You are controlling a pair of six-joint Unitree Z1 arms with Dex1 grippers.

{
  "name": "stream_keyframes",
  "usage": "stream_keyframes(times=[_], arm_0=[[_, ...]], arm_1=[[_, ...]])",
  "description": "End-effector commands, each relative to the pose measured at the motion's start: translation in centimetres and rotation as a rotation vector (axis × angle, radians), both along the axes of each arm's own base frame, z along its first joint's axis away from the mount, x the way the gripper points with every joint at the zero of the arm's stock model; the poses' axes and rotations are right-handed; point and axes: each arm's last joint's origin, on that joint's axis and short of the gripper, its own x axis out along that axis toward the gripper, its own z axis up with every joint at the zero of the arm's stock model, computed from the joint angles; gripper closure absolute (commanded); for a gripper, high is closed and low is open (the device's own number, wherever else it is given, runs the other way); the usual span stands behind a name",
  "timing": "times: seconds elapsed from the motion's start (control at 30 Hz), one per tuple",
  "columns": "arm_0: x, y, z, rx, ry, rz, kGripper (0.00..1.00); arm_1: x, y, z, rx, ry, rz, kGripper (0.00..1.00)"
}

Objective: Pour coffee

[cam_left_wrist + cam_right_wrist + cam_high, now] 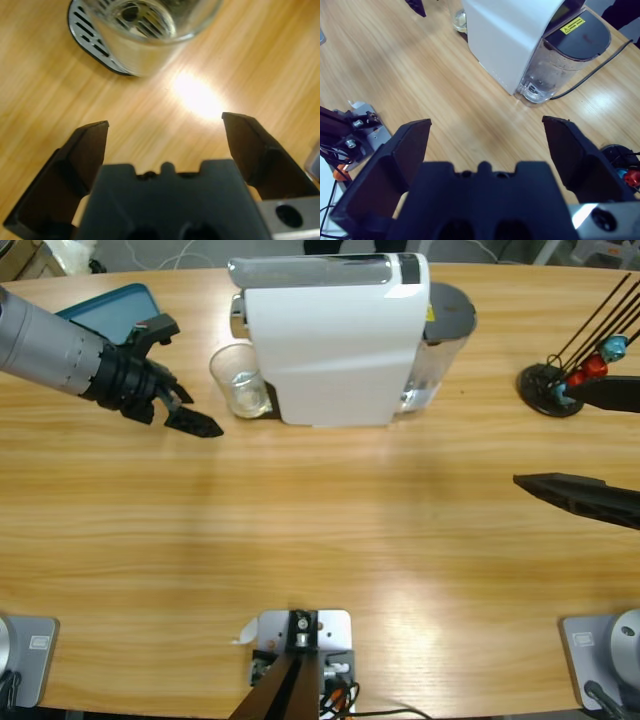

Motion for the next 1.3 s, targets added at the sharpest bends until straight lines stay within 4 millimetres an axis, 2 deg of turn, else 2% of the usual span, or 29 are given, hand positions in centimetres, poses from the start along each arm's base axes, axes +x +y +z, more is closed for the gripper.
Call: stream_keyframes(times=[0.03,0.37,0.87,1.3], arm_0=[[2.7,-1.4,-1.6,0.055,-0.011,0.031,0.004],[4.0,-2.5,-2.9,0.068,0.010,0.033,0.004],[5.1,-2.9,-2.4,0.083,-0.031,0.044,0.004],[5.0,-2.9,-2.4,0.084,-0.032,0.042,0.004]], arm_1=[[-0.5,-0.9,-0.7,0.000,-0.016,-0.010,0.023],[-0.6,-0.9,-0.7,0.001,-0.021,-0.013,0.023],[-0.5,-0.9,-0.7,-0.001,-0.021,-0.014,0.027],[-0.6,-1.0,-0.7,0.003,-0.025,-0.013,0.027]])
